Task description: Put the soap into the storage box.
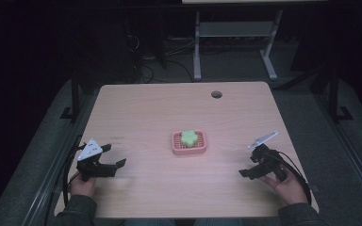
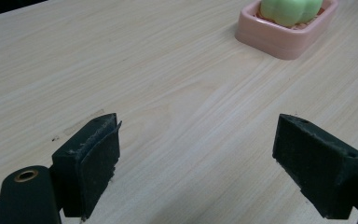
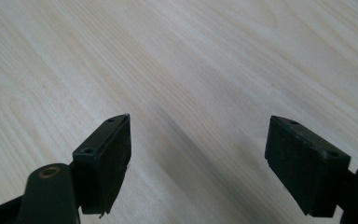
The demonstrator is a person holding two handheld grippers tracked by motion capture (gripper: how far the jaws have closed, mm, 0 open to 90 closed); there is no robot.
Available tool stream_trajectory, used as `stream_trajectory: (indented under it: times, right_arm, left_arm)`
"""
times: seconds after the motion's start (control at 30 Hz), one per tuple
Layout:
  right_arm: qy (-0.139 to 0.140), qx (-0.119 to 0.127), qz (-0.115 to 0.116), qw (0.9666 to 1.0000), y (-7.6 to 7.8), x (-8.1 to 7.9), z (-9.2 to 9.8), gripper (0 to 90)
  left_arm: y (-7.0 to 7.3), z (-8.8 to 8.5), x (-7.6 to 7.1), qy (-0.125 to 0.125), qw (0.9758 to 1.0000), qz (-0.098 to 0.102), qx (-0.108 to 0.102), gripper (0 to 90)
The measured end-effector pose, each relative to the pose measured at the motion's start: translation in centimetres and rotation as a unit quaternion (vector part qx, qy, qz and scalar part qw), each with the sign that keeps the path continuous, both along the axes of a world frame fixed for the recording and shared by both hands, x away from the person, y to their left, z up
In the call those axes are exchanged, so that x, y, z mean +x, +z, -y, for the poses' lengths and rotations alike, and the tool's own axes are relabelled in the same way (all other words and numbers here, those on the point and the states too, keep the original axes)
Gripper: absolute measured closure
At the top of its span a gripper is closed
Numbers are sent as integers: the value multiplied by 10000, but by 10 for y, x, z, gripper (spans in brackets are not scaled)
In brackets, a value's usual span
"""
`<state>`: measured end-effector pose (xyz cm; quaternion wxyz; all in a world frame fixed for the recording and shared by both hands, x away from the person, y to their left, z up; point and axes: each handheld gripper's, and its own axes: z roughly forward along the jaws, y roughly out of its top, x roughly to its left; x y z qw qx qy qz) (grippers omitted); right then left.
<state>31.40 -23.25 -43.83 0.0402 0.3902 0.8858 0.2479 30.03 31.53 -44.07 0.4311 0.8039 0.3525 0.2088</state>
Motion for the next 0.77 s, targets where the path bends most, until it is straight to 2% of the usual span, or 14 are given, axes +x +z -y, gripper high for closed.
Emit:
stream_trajectory:
  times: [0.37, 0.5, 0.6, 0.77]
  right_arm:
    - [-102, 86, 96, 9999, -5, -18, 7, 218]
    - [-144, 169, 230, 9995, -3, -23, 9, 218]
    - [-196, 138, 340, 9991, -3, -27, 9, 216]
    - [-250, 188, 485, 9983, -8, -32, 8, 212]
  left_arm:
    - [-1, 1, 0, -18, 10000, 2, 33, 144]
    - [-1, 1, 0, -19, 10000, 5, 46, 144]
    - [-1, 2, 1, -11, 10000, -8, 70, 144]
    - [-1, 2, 1, -4, 10000, 41, 76, 144]
